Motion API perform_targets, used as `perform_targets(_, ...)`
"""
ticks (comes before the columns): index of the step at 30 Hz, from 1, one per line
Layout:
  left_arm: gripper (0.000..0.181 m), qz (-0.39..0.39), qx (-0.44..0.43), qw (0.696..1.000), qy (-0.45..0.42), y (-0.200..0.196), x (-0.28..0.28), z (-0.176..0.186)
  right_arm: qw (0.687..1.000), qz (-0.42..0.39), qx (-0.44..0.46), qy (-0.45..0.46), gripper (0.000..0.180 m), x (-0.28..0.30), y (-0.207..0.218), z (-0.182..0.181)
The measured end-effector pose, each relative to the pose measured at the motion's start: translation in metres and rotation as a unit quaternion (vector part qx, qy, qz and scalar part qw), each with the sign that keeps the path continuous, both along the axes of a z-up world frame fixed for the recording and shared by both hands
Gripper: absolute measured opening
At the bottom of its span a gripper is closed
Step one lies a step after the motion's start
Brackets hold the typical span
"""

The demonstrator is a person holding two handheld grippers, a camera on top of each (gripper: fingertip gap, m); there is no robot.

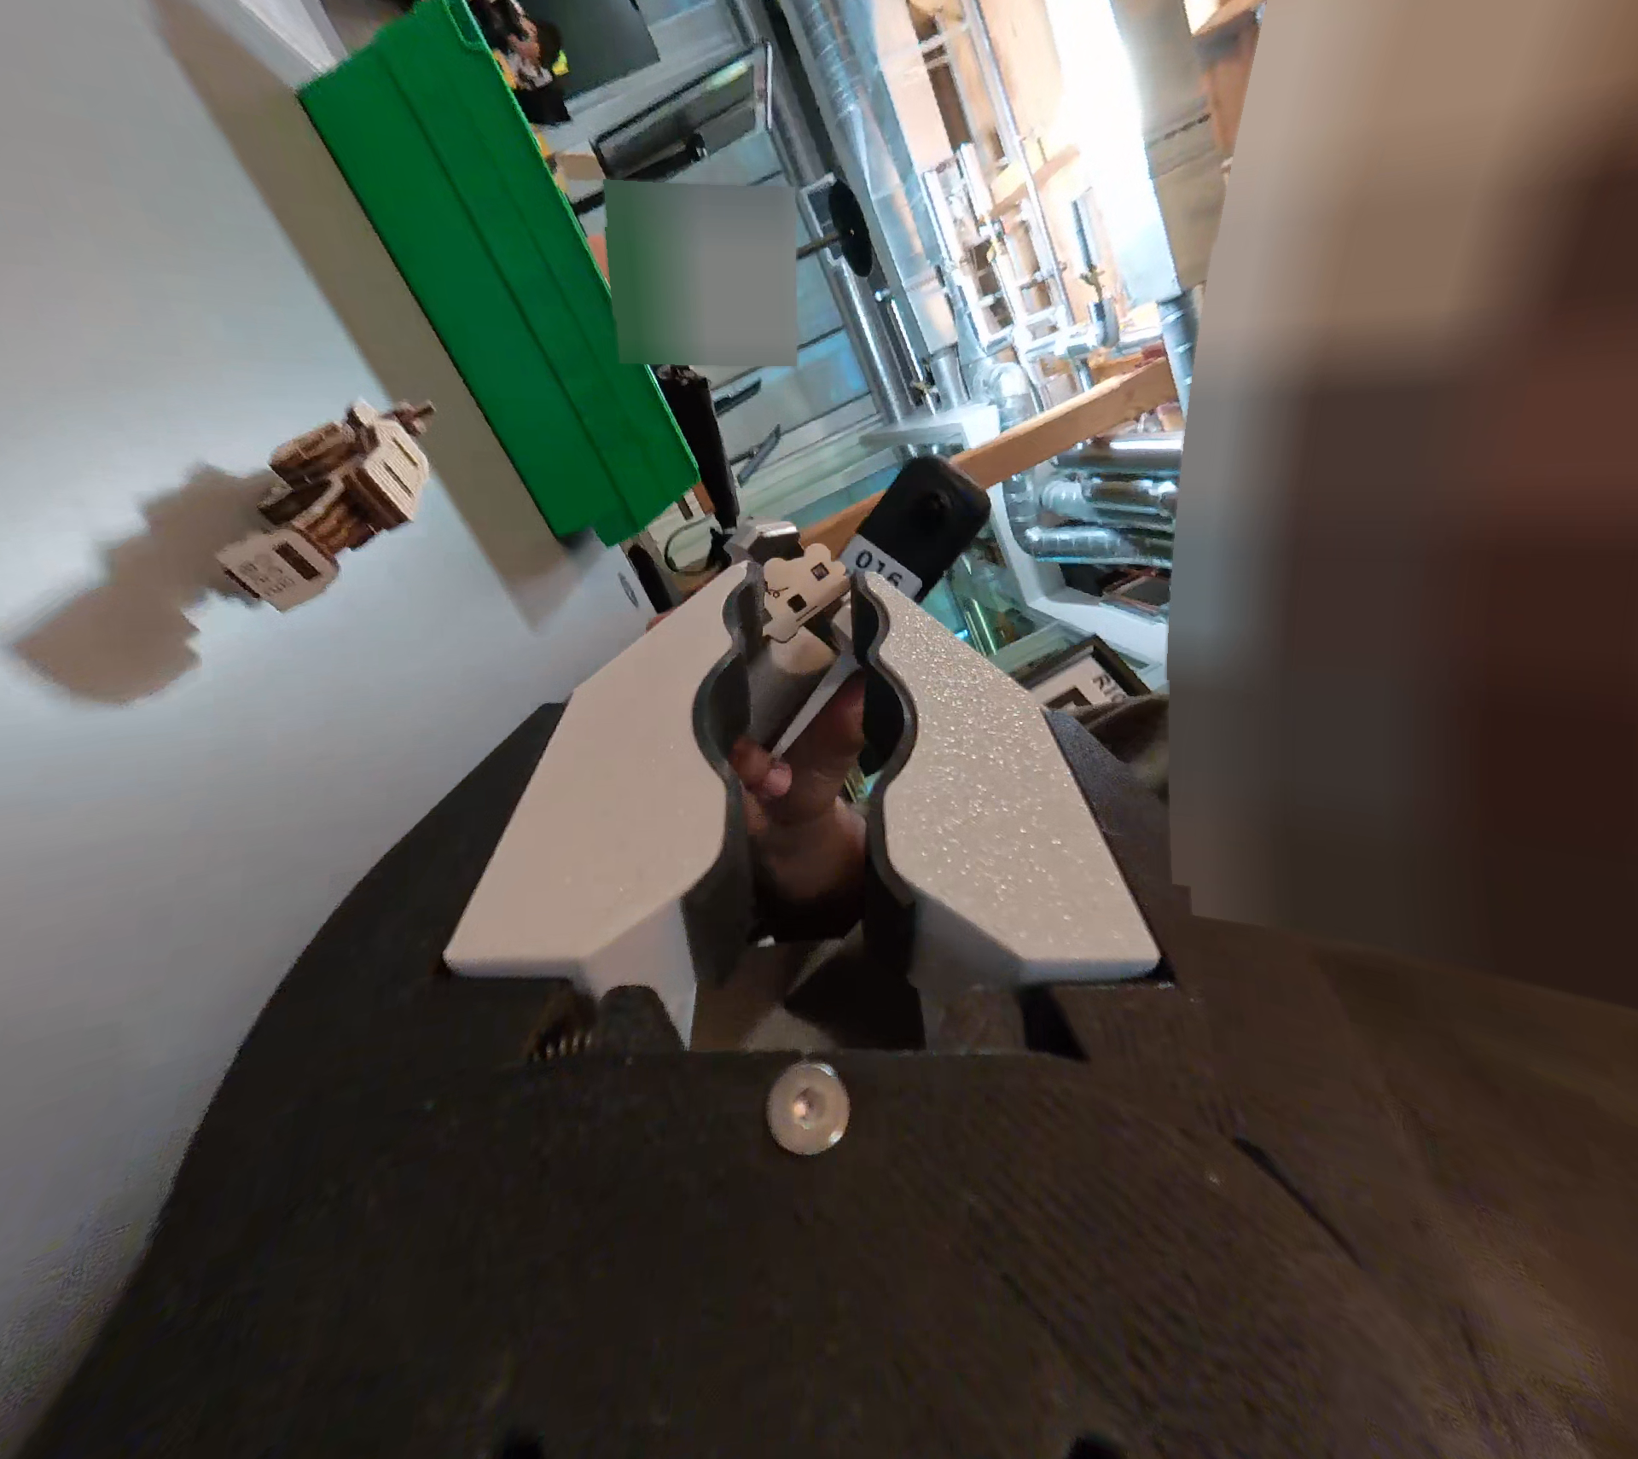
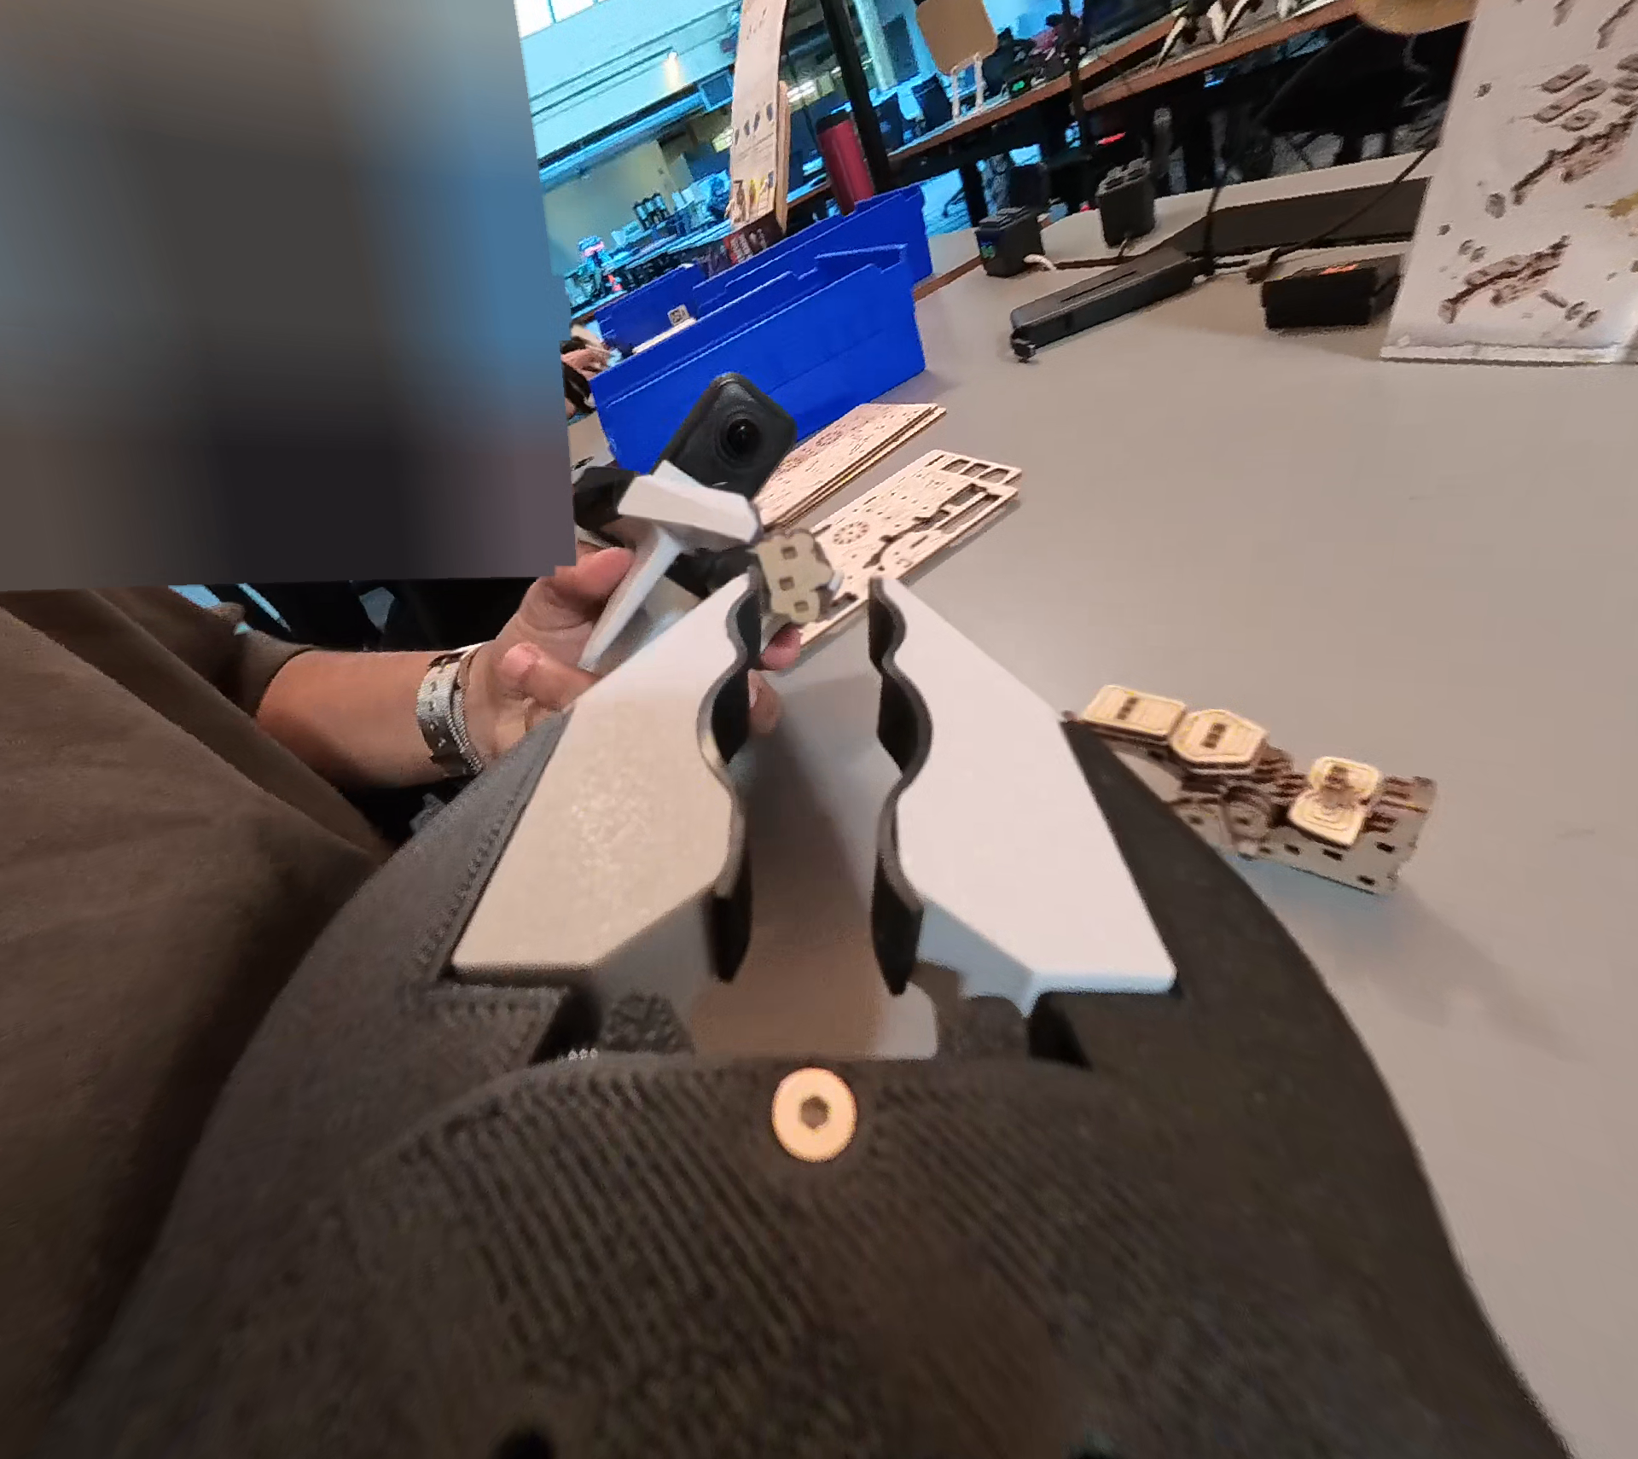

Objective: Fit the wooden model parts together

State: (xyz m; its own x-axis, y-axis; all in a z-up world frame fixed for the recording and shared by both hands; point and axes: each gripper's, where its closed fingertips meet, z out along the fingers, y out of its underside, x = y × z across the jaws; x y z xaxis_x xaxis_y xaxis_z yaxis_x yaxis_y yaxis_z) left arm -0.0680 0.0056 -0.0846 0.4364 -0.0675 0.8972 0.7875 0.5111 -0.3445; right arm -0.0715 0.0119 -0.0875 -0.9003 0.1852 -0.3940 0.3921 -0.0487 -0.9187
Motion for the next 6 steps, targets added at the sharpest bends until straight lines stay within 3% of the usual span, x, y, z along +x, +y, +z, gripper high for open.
perform_targets(1,0.016,0.007,0.008,1.0,-0.004,-0.001,-0.005,0.001,1.0,-0.005,0.001,0.002,0.023,-0.004,0.001,0.0)
perform_targets(6,0.017,-0.014,0.008,1.0,0.013,0.01,-0.016,0.007,0.999,-0.021,0.018,0.026,0.024,-0.013,0.007,-0.002)
